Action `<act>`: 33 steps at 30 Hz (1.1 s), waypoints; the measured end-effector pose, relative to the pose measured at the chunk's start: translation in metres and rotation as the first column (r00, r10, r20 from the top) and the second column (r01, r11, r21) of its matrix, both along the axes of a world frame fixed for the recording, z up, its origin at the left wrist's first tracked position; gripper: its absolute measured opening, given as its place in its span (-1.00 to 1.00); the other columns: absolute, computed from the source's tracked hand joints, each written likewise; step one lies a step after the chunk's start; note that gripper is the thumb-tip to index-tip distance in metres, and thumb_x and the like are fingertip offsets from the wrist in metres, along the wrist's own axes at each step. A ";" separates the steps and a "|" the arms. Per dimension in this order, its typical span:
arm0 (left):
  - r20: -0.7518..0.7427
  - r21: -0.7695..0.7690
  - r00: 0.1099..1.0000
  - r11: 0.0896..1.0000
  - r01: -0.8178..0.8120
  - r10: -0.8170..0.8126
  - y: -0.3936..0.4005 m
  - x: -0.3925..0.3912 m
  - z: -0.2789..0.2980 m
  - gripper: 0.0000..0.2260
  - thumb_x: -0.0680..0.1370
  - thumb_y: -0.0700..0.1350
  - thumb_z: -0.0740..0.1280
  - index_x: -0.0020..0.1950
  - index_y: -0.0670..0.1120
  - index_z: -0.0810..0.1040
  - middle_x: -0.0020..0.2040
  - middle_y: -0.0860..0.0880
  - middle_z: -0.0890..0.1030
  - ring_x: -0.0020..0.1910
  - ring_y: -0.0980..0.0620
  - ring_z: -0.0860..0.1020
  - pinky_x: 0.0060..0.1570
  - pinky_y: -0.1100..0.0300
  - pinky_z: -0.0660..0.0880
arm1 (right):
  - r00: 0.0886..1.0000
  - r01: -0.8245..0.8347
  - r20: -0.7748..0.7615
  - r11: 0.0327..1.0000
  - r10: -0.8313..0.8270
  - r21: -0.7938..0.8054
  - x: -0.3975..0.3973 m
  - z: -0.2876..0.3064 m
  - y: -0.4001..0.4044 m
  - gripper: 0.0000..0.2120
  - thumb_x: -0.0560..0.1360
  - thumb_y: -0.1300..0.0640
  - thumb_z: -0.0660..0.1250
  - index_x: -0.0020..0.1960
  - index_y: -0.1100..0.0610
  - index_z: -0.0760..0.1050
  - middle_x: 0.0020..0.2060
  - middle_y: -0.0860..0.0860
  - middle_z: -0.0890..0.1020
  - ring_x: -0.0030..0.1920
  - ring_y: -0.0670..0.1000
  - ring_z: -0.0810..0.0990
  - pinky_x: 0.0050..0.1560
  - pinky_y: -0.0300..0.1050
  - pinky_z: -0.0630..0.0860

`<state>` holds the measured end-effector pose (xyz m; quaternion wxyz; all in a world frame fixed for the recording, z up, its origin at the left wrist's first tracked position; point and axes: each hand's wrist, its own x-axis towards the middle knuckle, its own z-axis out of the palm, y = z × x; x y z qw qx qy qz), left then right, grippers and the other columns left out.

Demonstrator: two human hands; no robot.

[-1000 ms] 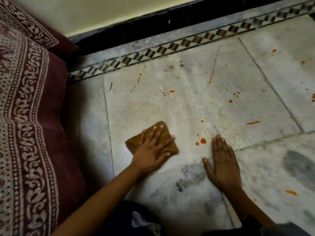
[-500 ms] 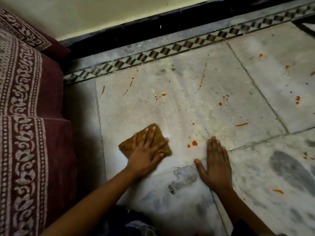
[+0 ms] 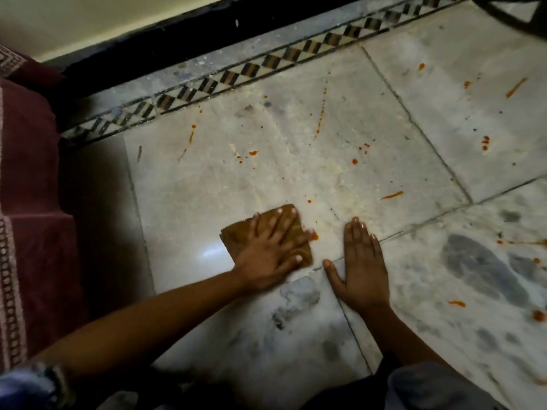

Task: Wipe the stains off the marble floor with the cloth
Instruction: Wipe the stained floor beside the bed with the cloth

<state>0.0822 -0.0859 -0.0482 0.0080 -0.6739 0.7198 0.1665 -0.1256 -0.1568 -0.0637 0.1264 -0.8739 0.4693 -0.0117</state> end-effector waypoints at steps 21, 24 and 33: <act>0.093 -0.096 0.947 0.949 -0.299 0.308 -0.099 -0.018 0.004 -0.51 0.55 0.20 -0.14 0.49 0.26 -0.07 0.56 -0.04 -0.14 0.53 -0.05 -0.17 0.40 -0.17 -0.29 | 0.986 0.145 0.088 0.989 -0.141 -0.039 -0.028 0.002 -0.009 -0.39 0.54 -0.04 -0.03 0.49 0.27 0.13 0.49 0.18 0.17 0.49 0.09 0.13 0.46 -0.06 -0.02; 0.080 -0.080 0.956 0.958 -0.277 0.283 -0.097 -0.023 -0.001 -0.51 0.57 0.20 -0.15 0.50 0.23 -0.10 0.56 -0.04 -0.13 0.53 -0.07 -0.17 0.42 -0.19 -0.25 | 0.985 0.154 0.082 0.988 -0.153 -0.012 -0.028 -0.003 -0.003 -0.39 0.54 -0.05 -0.03 0.49 0.26 0.12 0.49 0.17 0.16 0.49 0.08 0.12 0.47 -0.06 -0.01; 0.026 -0.066 0.981 0.980 -0.189 0.191 -0.032 -0.055 -0.002 -0.52 0.57 0.21 -0.16 0.49 0.24 -0.08 0.54 0.02 -0.14 0.51 0.01 -0.18 0.39 -0.05 -0.33 | 0.986 0.152 0.080 0.987 -0.148 -0.043 -0.028 -0.002 -0.007 -0.39 0.53 -0.04 -0.01 0.48 0.28 0.15 0.48 0.19 0.19 0.48 0.10 0.15 0.46 -0.06 0.00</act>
